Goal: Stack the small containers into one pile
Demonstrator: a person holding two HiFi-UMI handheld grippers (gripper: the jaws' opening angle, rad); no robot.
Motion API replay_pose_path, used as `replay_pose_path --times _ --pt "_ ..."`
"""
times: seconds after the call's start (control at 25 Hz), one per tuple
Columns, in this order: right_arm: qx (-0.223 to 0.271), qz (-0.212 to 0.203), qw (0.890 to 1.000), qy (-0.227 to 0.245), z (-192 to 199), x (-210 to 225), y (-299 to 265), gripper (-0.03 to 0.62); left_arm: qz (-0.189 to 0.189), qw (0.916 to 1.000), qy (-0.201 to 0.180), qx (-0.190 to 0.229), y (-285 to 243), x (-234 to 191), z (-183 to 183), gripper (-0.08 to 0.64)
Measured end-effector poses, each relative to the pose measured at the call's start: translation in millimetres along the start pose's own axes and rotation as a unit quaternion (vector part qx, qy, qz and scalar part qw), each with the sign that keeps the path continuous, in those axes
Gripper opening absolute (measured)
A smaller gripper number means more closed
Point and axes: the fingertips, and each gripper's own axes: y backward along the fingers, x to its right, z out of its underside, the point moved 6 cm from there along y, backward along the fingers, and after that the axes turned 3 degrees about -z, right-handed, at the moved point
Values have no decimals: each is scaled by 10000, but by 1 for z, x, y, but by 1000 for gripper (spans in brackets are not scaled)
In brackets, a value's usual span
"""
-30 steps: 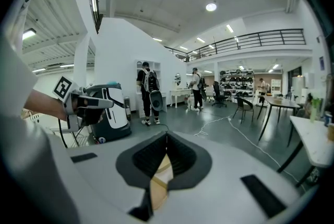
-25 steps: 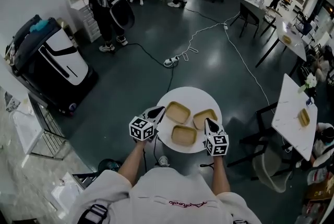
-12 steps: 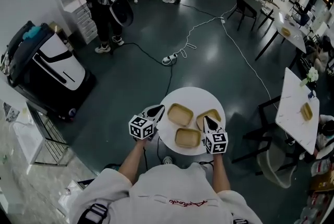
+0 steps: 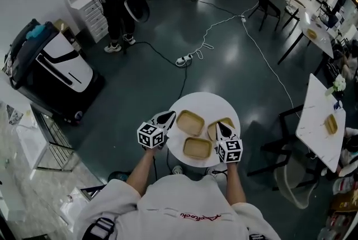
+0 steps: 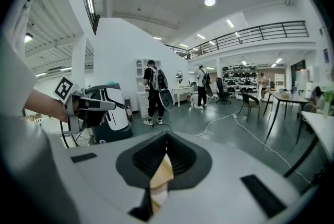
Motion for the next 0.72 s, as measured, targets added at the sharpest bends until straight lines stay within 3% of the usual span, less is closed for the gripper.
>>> replay_pose_path --times 0.52,0.72 --pt "-193 -966 9941 444 -10 58 -10 20 -855 9960 202 131 -18 43 9 11" --pt "-343 -1308 9893 544 -6 58 -21 20 -1144 9928 337 146 -8 49 19 11"
